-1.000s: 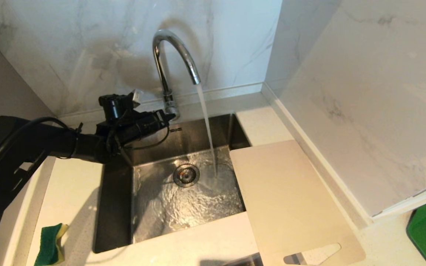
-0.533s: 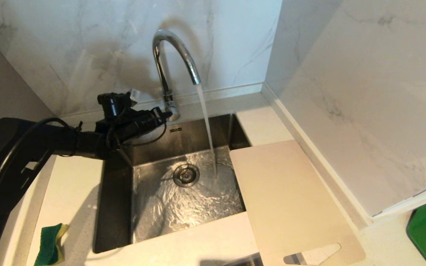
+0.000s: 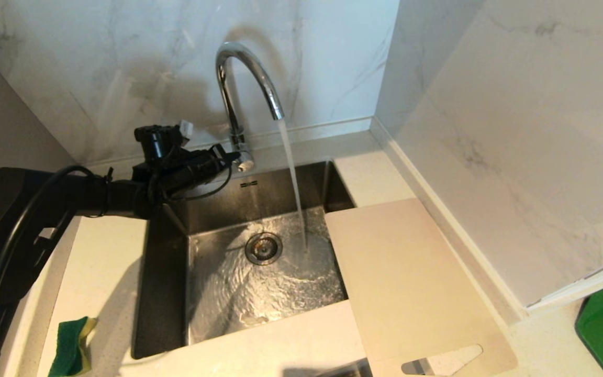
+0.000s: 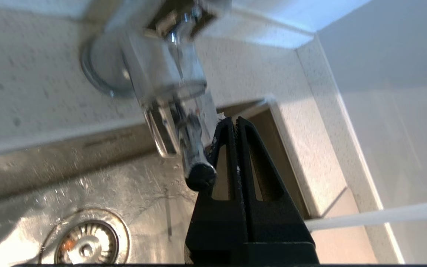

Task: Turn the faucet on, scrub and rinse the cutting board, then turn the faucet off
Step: Turn off the tap

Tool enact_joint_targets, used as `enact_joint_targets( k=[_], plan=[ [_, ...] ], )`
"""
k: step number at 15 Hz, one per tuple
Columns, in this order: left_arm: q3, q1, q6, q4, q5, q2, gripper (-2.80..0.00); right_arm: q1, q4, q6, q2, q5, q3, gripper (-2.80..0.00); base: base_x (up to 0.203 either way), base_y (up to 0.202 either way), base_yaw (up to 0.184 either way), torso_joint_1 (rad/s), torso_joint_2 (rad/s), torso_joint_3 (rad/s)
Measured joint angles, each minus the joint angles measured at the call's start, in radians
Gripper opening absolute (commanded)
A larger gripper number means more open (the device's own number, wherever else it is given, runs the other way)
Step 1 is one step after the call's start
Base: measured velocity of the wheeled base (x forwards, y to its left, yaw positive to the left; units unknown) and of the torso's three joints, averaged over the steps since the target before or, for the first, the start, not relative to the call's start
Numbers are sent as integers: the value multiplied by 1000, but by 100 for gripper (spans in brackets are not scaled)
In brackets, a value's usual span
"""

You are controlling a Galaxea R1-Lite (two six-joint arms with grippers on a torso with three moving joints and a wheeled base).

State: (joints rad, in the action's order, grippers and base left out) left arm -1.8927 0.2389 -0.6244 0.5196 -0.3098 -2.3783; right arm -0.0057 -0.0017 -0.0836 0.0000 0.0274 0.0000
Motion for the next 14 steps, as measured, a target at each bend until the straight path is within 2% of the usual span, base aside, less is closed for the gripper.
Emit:
enact_joint_targets(
  k=[14],
  plan=[
    [-46, -33, -10, -21, -9, -32, -280, 0, 0, 0, 0, 0, 0, -280, 0, 0, 0, 0, 0, 0]
  ],
)
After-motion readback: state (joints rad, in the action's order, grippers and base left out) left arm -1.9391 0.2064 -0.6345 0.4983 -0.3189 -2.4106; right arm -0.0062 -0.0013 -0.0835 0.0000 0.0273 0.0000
